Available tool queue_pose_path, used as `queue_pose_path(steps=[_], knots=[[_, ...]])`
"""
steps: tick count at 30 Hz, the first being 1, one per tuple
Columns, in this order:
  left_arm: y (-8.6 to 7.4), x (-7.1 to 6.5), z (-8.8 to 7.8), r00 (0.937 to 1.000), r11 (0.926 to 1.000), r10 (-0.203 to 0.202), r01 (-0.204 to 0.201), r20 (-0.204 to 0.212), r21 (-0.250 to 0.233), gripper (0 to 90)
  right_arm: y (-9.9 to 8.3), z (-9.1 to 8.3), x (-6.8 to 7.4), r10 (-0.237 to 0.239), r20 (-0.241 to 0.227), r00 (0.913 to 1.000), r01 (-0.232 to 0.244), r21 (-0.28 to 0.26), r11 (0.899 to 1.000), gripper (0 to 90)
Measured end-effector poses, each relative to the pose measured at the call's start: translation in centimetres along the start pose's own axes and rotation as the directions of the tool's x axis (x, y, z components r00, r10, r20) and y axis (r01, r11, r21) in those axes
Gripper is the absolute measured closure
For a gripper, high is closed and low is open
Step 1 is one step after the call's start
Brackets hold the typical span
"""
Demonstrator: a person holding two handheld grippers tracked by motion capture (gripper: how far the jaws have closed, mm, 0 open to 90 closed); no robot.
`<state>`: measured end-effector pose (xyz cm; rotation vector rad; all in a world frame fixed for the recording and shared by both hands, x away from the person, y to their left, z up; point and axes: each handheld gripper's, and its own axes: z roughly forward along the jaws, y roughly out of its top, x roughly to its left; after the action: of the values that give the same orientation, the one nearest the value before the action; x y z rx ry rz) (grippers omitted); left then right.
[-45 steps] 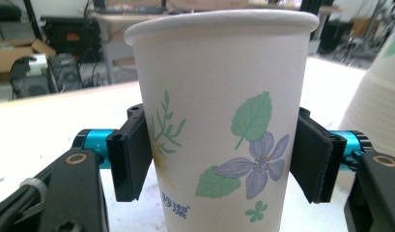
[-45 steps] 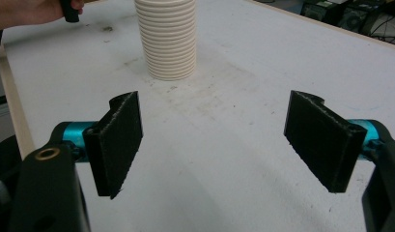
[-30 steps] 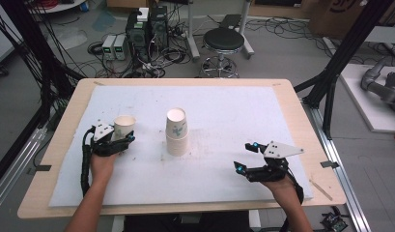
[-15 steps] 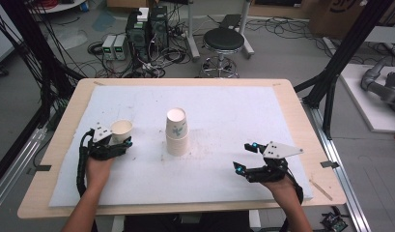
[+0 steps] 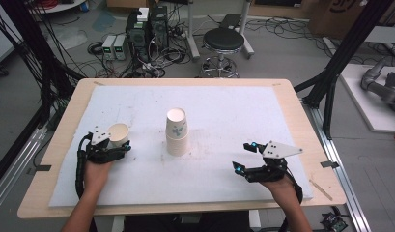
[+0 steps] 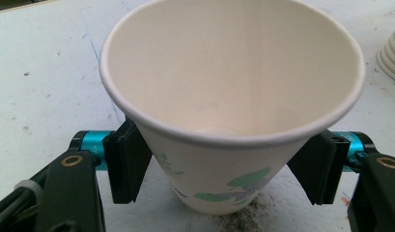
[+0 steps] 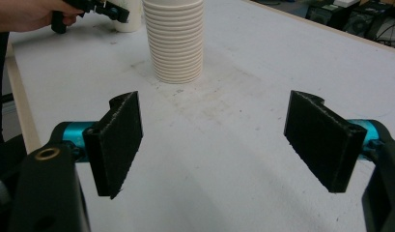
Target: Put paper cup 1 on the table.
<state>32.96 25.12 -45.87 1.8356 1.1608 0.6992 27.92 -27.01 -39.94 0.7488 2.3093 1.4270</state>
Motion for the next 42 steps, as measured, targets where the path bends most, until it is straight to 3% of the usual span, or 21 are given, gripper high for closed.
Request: queue_pose_path(steps=[6,11,15,21,27,33,36,40,42], knots=[[-0.4,0.2,-0.8,0.9994,0.9986,-0.031,0.032,0.016,-0.043,20.4,-0.1,-0.1,0.0,0.002,0.002,1.0,-0.002,-0.001,1.0,21.9],[-1.1,0.5,-2.3,0.9954,0.9937,-0.065,0.071,0.071,-0.086,17.9,-0.2,-0.3,-0.1,0.012,0.009,0.9999,-0.012,0.005,1.0,21.9],[-1.2,0.5,-3.9,0.9952,0.9877,-0.076,0.083,0.062,-0.132,18.2,-0.2,-0.4,-0.2,0.006,0.026,0.9996,-0.007,0.003,1.0,21.8],[-1.6,0.2,-6.1,0.9929,0.9725,-0.092,0.106,0.075,-0.207,17.9,-0.3,-0.8,-0.5,0.013,0.053,0.9985,-0.013,0.005,1.0,21.8],[-1.6,-0.5,-7.7,0.9882,0.9459,-0.095,0.127,0.12,-0.298,17.4,0.0,-1.2,-1.0,0.023,0.093,0.9954,-0.024,0.01,1.0,21.8],[-1.6,-0.9,-8.6,0.9882,0.9405,-0.083,0.12,0.129,-0.318,17.4,-0.1,-1.6,-1.5,0.048,0.104,0.9934,-0.05,0.011,0.999,21.8],[-1.5,-1.2,-8.9,0.9861,0.9383,-0.053,0.103,0.157,-0.33,17.4,-0.4,-2.2,-1.3,0.067,0.118,0.9907,-0.066,-0.012,0.998,21.8],[-1.2,-1.6,-9.0,0.9757,0.9241,-0.034,0.113,0.216,-0.365,16.8,-1.0,-2.7,-0.8,0.074,0.14,0.9874,-0.072,-0.014,0.997,21.8],[-0.9,-1.9,-9.0,0.9706,0.9207,-0.02,0.111,0.24,-0.374,16.8,-1.1,-2.6,-0.7,0.064,0.151,0.9865,-0.063,-0.01,0.998,21.2]])
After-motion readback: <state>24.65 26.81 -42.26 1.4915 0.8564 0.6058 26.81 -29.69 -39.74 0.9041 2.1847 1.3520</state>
